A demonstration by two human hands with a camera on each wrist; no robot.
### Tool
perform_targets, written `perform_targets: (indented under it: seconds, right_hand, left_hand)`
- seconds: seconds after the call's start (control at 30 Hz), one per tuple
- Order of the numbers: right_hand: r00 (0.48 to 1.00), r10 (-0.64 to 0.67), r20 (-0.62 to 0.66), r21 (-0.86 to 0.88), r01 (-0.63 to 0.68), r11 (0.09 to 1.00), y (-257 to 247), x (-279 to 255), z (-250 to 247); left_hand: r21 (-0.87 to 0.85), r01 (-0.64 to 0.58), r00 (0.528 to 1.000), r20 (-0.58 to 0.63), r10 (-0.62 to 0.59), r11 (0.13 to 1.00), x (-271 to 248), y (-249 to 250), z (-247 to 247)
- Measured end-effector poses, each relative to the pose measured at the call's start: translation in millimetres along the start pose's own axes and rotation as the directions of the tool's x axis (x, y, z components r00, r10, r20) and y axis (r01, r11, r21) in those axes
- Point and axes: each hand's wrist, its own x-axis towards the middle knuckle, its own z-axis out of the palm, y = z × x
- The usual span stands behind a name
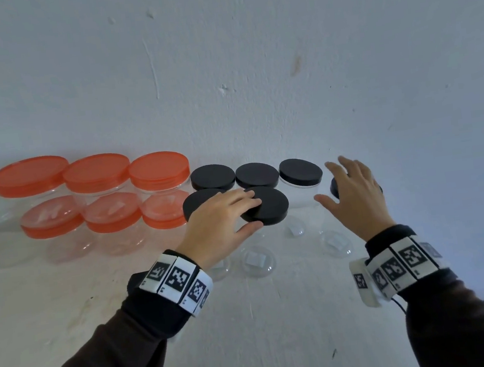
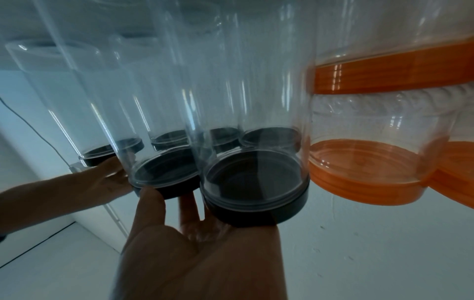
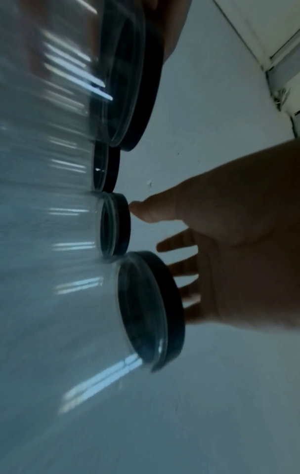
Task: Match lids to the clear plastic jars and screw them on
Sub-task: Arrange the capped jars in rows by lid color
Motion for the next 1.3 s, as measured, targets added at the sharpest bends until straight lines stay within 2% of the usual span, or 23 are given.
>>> perform_targets:
  seconds: [0.1, 0.23, 0.33, 0.47, 0.7, 1.13, 1.23, 1.3]
  right_hand:
    - [0.991, -0.1, 0.092, 0.034, 0.098, 0.995, -15.4, 19.1, -2.8]
    - [0.959, -0.131, 0.251, 0.048, 0.123, 0.991, -26.5, 43.5, -0.9]
    - [0.946, -0.137, 0.292, 0.058, 0.126, 0.99, -30.8, 52.3, 4.4]
    - [0.962, -0.115, 0.247, 0.056, 0.104, 0.993, -33.3, 51.3, 12.4]
    - [0.978, -0.065, 0.198, -0.076, 0.081, 0.994, -38.5, 47.6, 12.0]
    - [0.979, -0.104, 0.175, -0.036, 0.112, 0.993, -38.3, 42.9, 4.1]
    - [0.992, -0.109, 0.063, 0.026, 0.107, 0.994, -26.5, 34.2, -2.7]
    - [0.998, -0.053, -0.034, 0.077, 0.055, 0.995, -15.8, 23.5, -5.5]
  left_hand:
    - [0.008, 0.003, 1.0, 0.03, -0.003, 1.0, 0.4, -0.8, -0.8]
    - [0.008, 0.004, 0.998, 0.055, -0.004, 1.0, 0.2, -2.8, -0.7]
    - [-0.008, 0.005, 0.999, 0.052, -0.005, 1.0, 0.5, -3.4, -0.5]
    - [0.004, 0.003, 1.0, 0.024, -0.003, 1.0, 0.3, -3.3, 1.1]
    - [0.016, -0.004, 1.0, 0.019, 0.004, 1.0, -0.1, -4.1, 2.1]
    - [0.021, -0.006, 1.0, 0.02, 0.005, 1.0, 0.0, -3.3, 1.3]
    - [0.018, -0.013, 1.0, 0.014, 0.013, 1.0, 0.2, -3.5, 1.1]
    - [0.018, -0.017, 1.0, 0.002, 0.017, 1.0, 0.7, -2.7, 0.4]
